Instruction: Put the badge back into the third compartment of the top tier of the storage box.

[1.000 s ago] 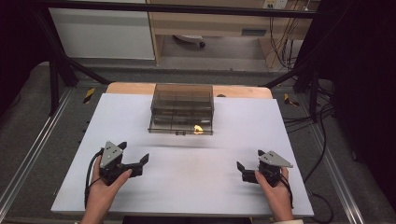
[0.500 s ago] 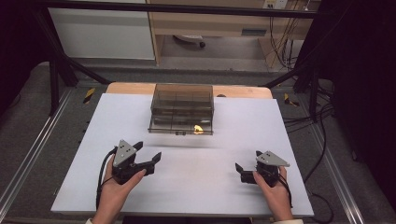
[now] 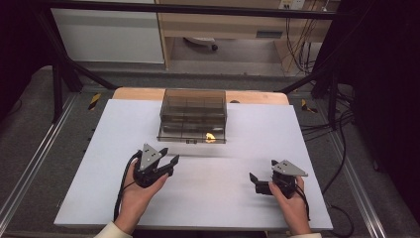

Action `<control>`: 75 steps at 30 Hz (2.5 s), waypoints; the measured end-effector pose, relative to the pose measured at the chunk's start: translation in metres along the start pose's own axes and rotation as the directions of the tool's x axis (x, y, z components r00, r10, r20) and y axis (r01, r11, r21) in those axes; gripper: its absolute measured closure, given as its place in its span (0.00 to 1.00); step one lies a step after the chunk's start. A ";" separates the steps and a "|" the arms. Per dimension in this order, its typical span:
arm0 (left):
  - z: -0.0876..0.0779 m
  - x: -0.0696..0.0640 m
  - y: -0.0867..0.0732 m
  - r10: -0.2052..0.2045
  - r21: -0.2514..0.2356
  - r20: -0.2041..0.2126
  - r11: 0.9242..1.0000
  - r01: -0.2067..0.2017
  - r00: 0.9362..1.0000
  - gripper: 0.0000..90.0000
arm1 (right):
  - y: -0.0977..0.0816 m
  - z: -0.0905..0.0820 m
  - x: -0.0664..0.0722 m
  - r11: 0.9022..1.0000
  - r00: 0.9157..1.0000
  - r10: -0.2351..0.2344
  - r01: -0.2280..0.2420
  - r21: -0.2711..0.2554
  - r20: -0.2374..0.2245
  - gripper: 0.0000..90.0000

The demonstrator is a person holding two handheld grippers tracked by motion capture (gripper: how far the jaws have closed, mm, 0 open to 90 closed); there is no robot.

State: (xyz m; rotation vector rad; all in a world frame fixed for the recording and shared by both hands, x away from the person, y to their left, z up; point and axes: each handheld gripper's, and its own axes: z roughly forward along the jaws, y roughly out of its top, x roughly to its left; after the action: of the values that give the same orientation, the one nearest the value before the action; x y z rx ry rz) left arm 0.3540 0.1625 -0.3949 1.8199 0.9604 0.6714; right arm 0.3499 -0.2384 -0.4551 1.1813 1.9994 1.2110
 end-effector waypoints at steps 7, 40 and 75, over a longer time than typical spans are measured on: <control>-0.005 0.003 0.005 -0.056 -0.069 -0.012 0.996 0.055 0.998 0.73 | 0.001 -0.001 0.004 1.000 1.000 -0.004 0.004 -0.003 0.006 0.04; 0.019 0.015 0.002 -0.172 0.021 0.100 0.985 0.170 0.980 1.00 | 0.002 0.000 0.007 1.000 1.000 -0.002 0.002 0.004 0.005 0.03; 0.053 0.020 0.004 -0.102 0.094 0.060 0.991 0.096 0.993 1.00 | 0.002 0.003 0.010 1.000 1.000 -0.019 0.019 0.021 -0.001 0.03</control>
State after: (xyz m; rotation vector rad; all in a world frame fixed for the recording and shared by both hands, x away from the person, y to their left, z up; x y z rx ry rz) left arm 0.4072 0.1530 -0.4116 1.8487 1.0456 0.5121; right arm 0.3478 -0.2276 -0.4551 1.1698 2.0240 1.1844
